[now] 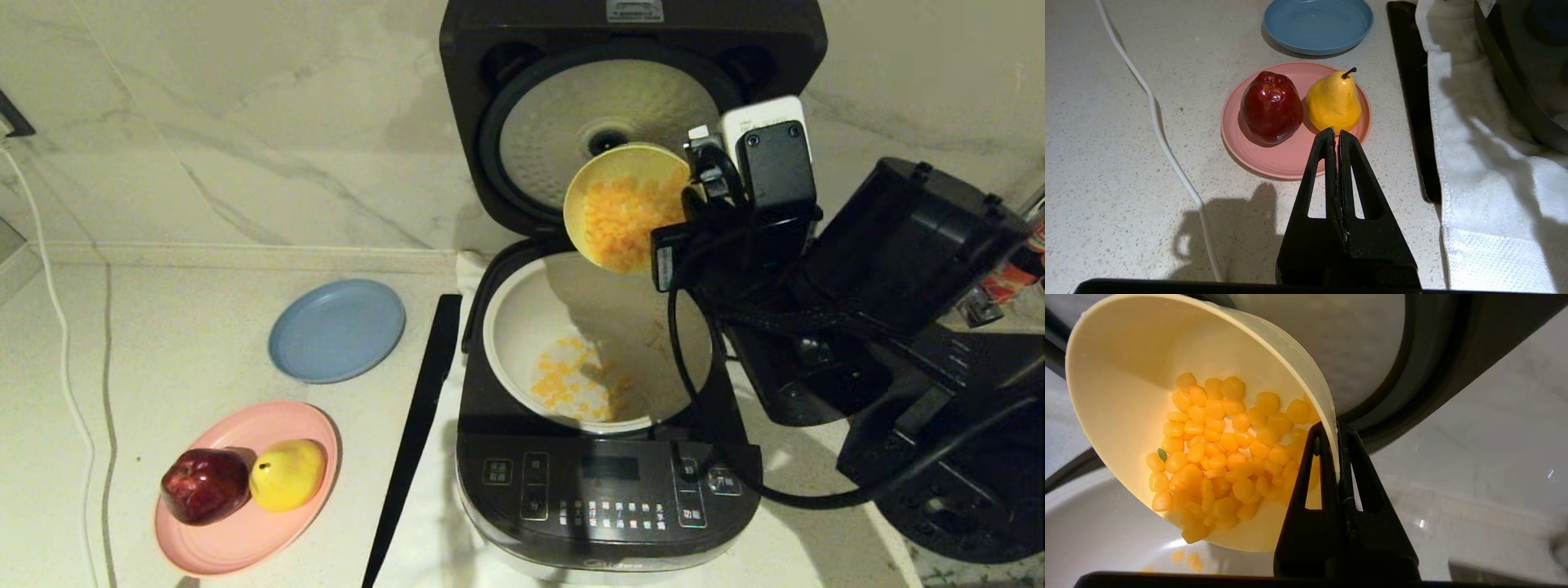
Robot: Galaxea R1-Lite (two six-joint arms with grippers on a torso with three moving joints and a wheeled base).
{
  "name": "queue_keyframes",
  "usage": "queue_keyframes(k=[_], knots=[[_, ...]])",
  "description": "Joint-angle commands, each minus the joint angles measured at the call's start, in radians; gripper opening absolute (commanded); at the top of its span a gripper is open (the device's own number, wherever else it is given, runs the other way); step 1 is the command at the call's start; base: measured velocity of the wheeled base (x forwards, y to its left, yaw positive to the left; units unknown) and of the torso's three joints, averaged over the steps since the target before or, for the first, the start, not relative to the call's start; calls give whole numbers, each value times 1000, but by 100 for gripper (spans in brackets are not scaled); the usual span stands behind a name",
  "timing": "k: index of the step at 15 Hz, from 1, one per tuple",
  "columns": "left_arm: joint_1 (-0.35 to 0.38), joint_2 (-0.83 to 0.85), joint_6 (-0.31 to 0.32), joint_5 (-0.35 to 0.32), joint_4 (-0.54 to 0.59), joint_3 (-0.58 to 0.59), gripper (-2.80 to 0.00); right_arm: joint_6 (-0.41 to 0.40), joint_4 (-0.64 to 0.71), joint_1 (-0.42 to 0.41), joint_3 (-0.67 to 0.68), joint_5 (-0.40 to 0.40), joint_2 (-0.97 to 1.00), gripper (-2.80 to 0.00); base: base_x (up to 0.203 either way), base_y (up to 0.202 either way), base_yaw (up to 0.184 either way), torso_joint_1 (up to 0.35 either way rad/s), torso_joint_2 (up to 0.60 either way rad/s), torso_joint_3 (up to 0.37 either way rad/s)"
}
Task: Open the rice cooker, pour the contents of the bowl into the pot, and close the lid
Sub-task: Pour the water from the bowl into the rice cooker, then fill a bowl with water from the tap
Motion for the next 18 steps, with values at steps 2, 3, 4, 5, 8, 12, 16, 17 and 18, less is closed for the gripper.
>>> queue_keyframes(k=[2,3,4,5,8,12,16,17,18], knots=[[0,1,0,-1,0,8,-280,176,385,-11,-104,-5,-67,-280,0,0,0,0,0,0],[0,1,0,-1,0,8,-280,244,522,-15,-142,3,-80,-280,0,0,0,0,0,0],[0,1,0,1,0,8,-280,315,650,-22,-179,21,-89,-280,0,0,0,0,0,0],[0,1,0,-1,0,8,-280,395,781,-33,-221,49,-96,-280,0,0,0,0,0,0],[0,1,0,-1,0,8,-280,628,1134,-68,-376,170,-125,-280,0,0,0,0,0,0],[0,1,0,-1,0,8,-280,783,1441,-113,-472,387,-195,-280,0,0,0,0,0,0],[0,1,0,0,0,9,-280,808,1591,-174,-487,523,-288,-280,0,0,0,0,0,0],[0,1,0,-1,0,8,-280,808,1630,-187,-487,550,-312,-280,0,0,0,0,0,0],[0,1,0,-1,0,8,-280,809,1664,-202,-485,574,-338,-280,0,0,0,0,0,0]])
